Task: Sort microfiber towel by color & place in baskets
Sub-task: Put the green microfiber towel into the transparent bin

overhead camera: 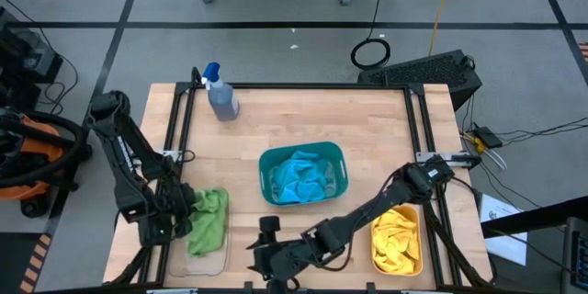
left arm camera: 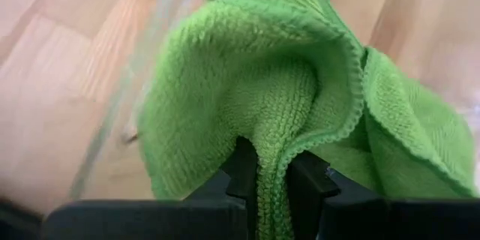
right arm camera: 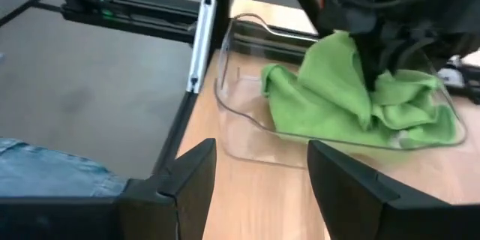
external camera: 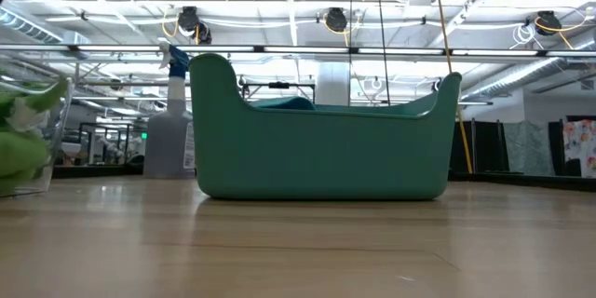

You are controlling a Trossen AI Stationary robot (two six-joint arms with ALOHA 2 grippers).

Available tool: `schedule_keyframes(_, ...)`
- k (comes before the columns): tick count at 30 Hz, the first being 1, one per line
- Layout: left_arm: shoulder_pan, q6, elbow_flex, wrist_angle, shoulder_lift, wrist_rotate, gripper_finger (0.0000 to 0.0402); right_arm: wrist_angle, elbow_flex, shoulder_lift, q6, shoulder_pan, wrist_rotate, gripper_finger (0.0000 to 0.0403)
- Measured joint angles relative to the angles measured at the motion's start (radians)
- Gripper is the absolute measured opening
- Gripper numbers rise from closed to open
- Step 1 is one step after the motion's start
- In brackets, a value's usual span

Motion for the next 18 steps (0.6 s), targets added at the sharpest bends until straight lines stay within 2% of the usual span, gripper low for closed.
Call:
schedule_keyframes(10, 0.055, 0.179, 0.0, 0.134, 0.003, -0.006, 0.0057, 0.002, 0.0, -0.004, -0.017, 0.019, 0.016, 0.0203)
schedule_keyframes(13, 0.056, 0.219, 0.0, 0.161, 0.003, 0.02, 0.0077, 0.001, 0.0, -0.004, -0.013, 0.018, 0.017, 0.0203)
schedule_keyframes(18, 0.056, 0.428, 0.0, 0.309, 0.003, 0.031, 0.0134, 0.002, 0.0, -0.004, -0.013, 0.019, 0.017, 0.0203)
